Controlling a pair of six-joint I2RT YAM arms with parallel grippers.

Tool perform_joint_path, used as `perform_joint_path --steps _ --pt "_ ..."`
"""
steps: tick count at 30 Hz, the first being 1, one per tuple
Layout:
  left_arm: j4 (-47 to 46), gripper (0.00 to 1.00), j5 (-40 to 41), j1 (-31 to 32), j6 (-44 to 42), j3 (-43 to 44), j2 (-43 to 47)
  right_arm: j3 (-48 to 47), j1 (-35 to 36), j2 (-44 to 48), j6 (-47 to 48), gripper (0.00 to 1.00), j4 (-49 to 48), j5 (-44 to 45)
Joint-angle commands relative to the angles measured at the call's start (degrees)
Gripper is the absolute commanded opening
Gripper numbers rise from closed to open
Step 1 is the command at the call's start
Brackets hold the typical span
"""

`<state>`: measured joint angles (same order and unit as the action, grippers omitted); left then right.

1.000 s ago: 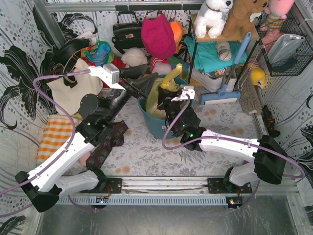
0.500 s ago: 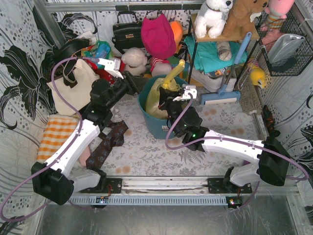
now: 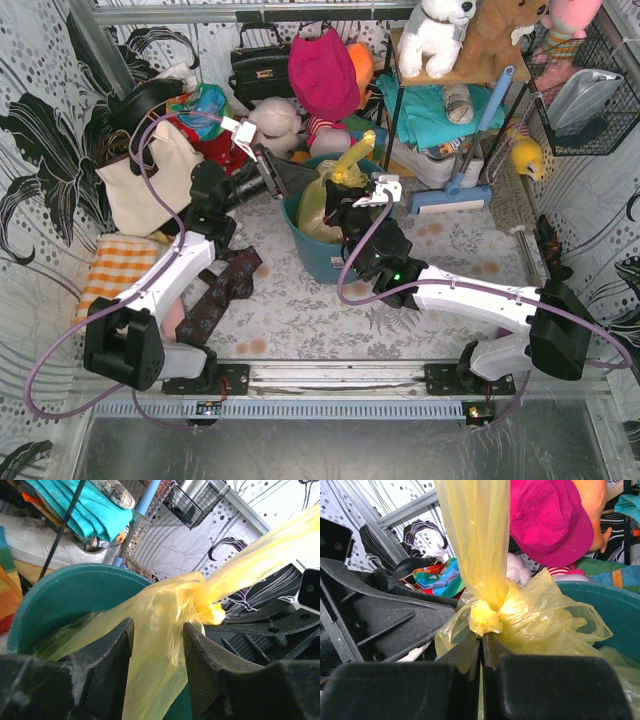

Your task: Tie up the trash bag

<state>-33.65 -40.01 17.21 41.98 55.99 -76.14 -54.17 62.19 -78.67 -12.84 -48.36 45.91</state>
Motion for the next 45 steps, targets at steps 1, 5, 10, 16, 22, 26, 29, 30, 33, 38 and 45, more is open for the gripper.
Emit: perform_joint_path --steps 1,5,10,16,22,26,29,30,33,38,45 --pt "-5.44 0.51 -4.36 -0.34 1.61 1.39 -1.64 0.04 0.35 1.35 -1.20 0.00 -0.20 0.32" --pt "-5.29 0.43 -5.53 -0.34 1.79 2.12 -2.52 -0.21 0.33 0.92 -1.47 0.00 -0.12 0.17" --pt "-4.42 0.10 -6.37 -0.34 1.66 2.43 -1.90 -1.21 0.38 -0.01 -2.36 0.00 0.94 -0.88" --pt "-2.51 0.00 -7.98 -0.27 0.90 1.62 1.11 -2.63 -0.35 -1.48 -5.17 0.00 2.73 -3.21" --pt "2.01 0.00 -8.94 -0.08 -1.14 0.52 5.05 -3.24 -1.35 -2.95 -6.53 0.00 2.19 -3.56" --pt "6.28 0.00 -9.22 0.29 -2.96 0.16 7.29 -2.99 -2.39 -3.15 -6.72 0.00 1.03 -3.44" --pt "8.95 0.00 -8.92 1.02 -4.08 -0.35 8.32 -2.32 -2.77 -2.90 -6.28 0.00 -0.91 -3.78" --pt "10.04 0.00 -8.63 1.33 -4.45 -0.55 8.52 -1.77 -2.73 -2.77 -5.94 0.00 -2.30 -3.81" --pt "12.00 0.00 -7.55 2.69 -5.29 -1.57 8.99 -0.23 -3.09 -2.41 -5.76 0.00 -5.50 -4.57" --pt "13.31 0.00 -5.60 4.94 -5.81 -3.40 9.41 4.13 -3.88 -1.61 -5.63 0.00 -14.16 -8.38" --pt "13.56 0.00 -5.15 8.30 -5.30 -3.98 9.61 10.93 -4.54 -1.07 -5.12 0.00 -26.30 -12.51"
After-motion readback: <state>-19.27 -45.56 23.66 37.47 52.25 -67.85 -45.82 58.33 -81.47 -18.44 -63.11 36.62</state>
